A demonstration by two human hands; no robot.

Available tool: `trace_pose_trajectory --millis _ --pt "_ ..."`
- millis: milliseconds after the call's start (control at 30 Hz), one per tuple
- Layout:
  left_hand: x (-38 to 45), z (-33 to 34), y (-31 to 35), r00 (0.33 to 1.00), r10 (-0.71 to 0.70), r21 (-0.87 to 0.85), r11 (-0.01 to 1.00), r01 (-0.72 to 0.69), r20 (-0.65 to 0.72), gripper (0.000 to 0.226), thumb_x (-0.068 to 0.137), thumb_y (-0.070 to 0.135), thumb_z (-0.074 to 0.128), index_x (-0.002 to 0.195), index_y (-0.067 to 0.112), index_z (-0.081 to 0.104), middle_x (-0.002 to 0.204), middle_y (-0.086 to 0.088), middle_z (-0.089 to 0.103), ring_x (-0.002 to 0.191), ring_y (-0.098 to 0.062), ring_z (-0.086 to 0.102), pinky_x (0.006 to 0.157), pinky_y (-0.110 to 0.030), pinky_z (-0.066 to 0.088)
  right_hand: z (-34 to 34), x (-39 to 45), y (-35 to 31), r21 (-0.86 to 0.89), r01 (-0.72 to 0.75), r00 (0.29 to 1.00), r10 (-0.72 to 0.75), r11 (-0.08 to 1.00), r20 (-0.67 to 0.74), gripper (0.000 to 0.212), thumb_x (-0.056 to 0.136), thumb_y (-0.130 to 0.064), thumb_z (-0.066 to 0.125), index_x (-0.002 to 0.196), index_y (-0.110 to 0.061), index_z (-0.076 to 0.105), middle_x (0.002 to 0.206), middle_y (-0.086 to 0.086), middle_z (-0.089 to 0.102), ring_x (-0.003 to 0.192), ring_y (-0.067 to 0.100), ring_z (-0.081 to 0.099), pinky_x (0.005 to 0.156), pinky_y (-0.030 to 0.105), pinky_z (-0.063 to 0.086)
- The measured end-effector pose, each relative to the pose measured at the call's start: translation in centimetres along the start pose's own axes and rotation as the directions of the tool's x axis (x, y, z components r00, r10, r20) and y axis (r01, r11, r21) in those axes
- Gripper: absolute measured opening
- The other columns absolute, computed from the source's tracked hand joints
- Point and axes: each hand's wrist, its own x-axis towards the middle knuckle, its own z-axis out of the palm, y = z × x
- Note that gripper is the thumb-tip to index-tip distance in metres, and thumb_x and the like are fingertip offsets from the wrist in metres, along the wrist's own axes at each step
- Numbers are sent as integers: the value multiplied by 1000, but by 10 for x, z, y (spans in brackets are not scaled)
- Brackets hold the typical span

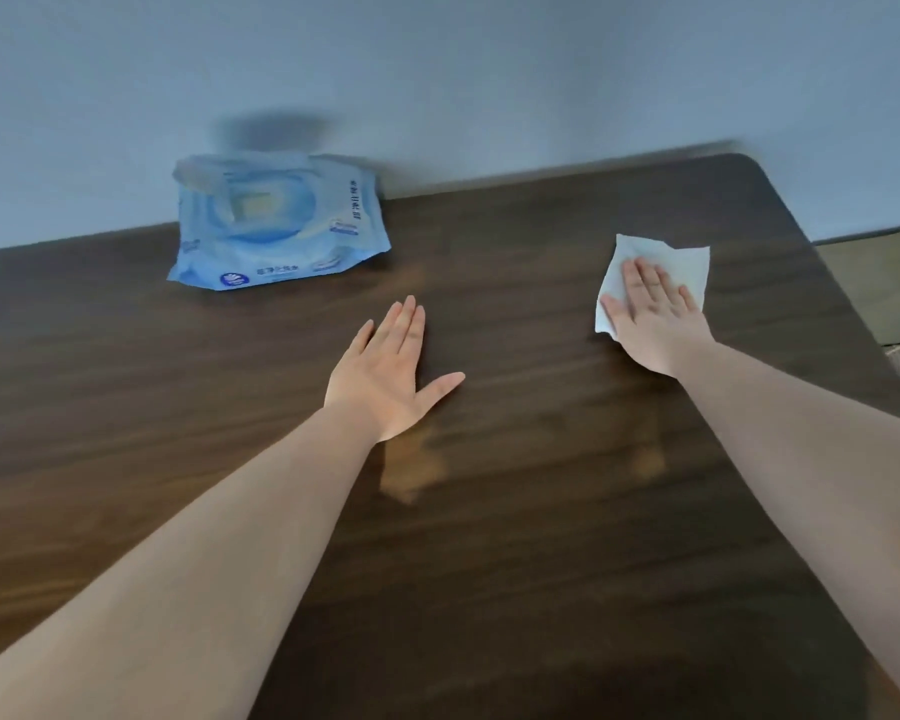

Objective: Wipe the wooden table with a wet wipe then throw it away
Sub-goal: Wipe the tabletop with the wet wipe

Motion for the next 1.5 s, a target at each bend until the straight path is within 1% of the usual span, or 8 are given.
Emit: trace_pose_trajectory --millis 300,633,733,867,1067,1233,1367,1500 --pt "33 5 35 1000 -2 72 997 3 -24 98 78 80 5 150 16 -12 158 0 -18 144 -13 -16 117 -37 -6 -11 0 98 37 -198 980 199 979 -7 64 97 -52 6 150 -20 -8 160 -1 -10 146 15 -11 118 39 -6" --pt "1 1 23 1000 2 -9 1000 -2 10 90 84 75 13 150 17 -10 159 2 -15 145 -11 -13 119 -37 -2 10 -49 56 -3 -148 989 148 989 24 62 98 -47 8 150 -16 -8 160 4 -9 147 20 -8 118 41 -4" --pt "-36 9 1 999 -51 -40 998 51 -18 90 85 73 13 150 15 -8 159 2 -13 145 -11 -12 119 -36 -2 23 -73 14 -12 -98 995 98 995 29 62 99 -46 8 149 -15 -9 160 5 -9 147 20 -9 118 42 -4" --pt "-88 19 -36 991 -129 -82 989 127 -21 89 86 73 16 151 15 -7 159 1 -12 145 -12 -11 119 -36 -1 45 -96 -67 -45 82 996 -80 996 49 61 98 -46 5 149 -17 -14 160 2 -13 146 17 -13 118 39 -8" --pt "-178 43 -113 953 -303 -93 950 299 -32 90 86 72 16 150 14 -9 159 1 -13 145 -12 -13 119 -37 -1 75 -138 -221 -80 415 908 -407 906 101 60 98 -47 5 148 -20 -15 158 -1 -19 145 16 -18 116 37 -12" --pt "-258 67 -187 863 -504 -133 855 501 11 102 78 79 13 150 10 -9 159 -4 -12 146 -16 -11 119 -37 2 105 -175 -335 -96 605 793 -586 790 167 60 98 -48 5 148 -21 -14 158 -1 -19 144 17 -20 115 37 -14" --pt "-327 89 -237 739 -670 -143 726 673 72 115 67 86 8 149 6 -10 159 -8 -13 146 -18 -10 119 -38 4 127 -202 -403 -121 694 718 -672 709 179 61 99 -48 7 149 -20 -11 159 -1 -15 145 16 -16 116 37 -12" --pt "-371 108 -265 664 -743 -171 647 743 78 122 62 90 6 148 6 -11 159 -9 -15 146 -20 -12 119 -40 3 146 -223 -464 -134 763 647 -741 633 182 61 99 -48 8 150 -19 -9 160 -2 -13 146 16 -15 117 38 -10"
